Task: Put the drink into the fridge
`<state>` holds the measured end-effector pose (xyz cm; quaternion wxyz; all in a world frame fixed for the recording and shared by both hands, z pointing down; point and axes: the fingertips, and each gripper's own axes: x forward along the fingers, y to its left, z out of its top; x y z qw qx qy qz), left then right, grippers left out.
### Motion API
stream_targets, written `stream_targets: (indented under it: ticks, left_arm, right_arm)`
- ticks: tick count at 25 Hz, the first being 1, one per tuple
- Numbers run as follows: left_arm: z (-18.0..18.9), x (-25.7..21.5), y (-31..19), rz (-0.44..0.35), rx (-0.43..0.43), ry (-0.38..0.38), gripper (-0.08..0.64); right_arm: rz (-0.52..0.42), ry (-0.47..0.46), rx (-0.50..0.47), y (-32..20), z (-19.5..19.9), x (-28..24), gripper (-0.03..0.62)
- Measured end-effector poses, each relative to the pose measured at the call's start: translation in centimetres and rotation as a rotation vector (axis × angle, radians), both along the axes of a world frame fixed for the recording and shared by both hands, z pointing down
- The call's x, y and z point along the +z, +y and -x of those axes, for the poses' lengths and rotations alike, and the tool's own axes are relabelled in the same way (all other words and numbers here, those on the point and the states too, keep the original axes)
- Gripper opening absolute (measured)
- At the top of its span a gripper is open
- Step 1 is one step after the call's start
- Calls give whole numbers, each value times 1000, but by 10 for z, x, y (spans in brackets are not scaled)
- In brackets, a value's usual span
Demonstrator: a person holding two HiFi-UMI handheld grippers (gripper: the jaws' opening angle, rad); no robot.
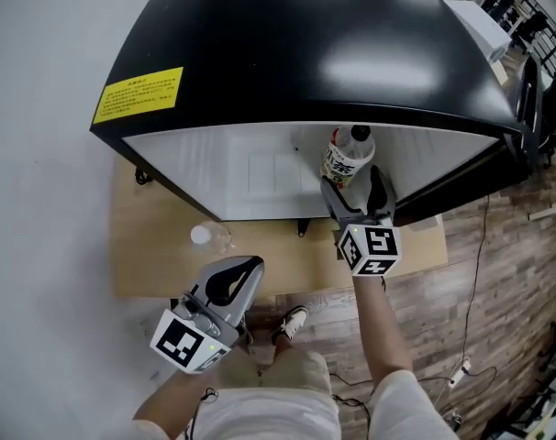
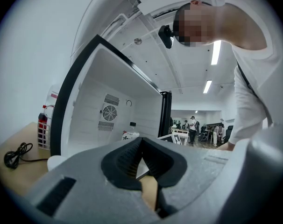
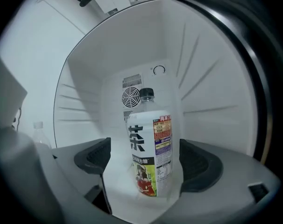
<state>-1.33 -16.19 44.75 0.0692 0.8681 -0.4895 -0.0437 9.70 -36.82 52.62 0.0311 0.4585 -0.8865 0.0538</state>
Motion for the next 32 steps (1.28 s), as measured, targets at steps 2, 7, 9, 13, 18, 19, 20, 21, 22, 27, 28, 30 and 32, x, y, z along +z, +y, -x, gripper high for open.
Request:
stream_targets:
  ticks: [2,7,9,13,18,19,20,21,22,27,28,30,32]
  left_arm:
    - [2,-10,2,-18,9,3,14]
    - [7,-30,13,-35,41,1,14]
    - [11,-37,17,-49,47,7,14]
    - [18,-50,30,-68,58,8,14]
    - [19,-68,40,-116,81,5,14]
    - [20,-72,42,-125,85,4,14]
    - [21,-75,45,-133,86,2,14]
    - [24,-79,48,-140,85,1,14]
    - [28,-82,51,-146,82,-1,14]
    - [49,-92,61,-168,57,-14,14]
    - [52,-93,63,-169,53,-17,14]
    - [57,-94,67,-169,50,-20,14]
    - [58,-96,71,-170,54,-21,14]
  right_arm:
    - [11,18,-2,10,-3,-7,420]
    - [17,26,16,37,-15,-28,302]
    - [13,24,27,48,-20,-38,271]
    - [5,1,34,78,-28,-57,163]
    - [-1,-8,72,108,-44,-78,51]
    - [1,-9,85,113,-48,-81,22]
    - [6,-13,95,118,-51,-83,5]
    - [14,-21,104,122,-53,-84,5]
    - [23,-28,109,127,-54,-85,3]
    - [32,-33,122,146,-62,-90,2]
    - [31,-37,130,149,-66,-92,2]
    - [28,-43,146,154,-74,-98,2]
    - [22,-44,160,159,-81,-103,2]
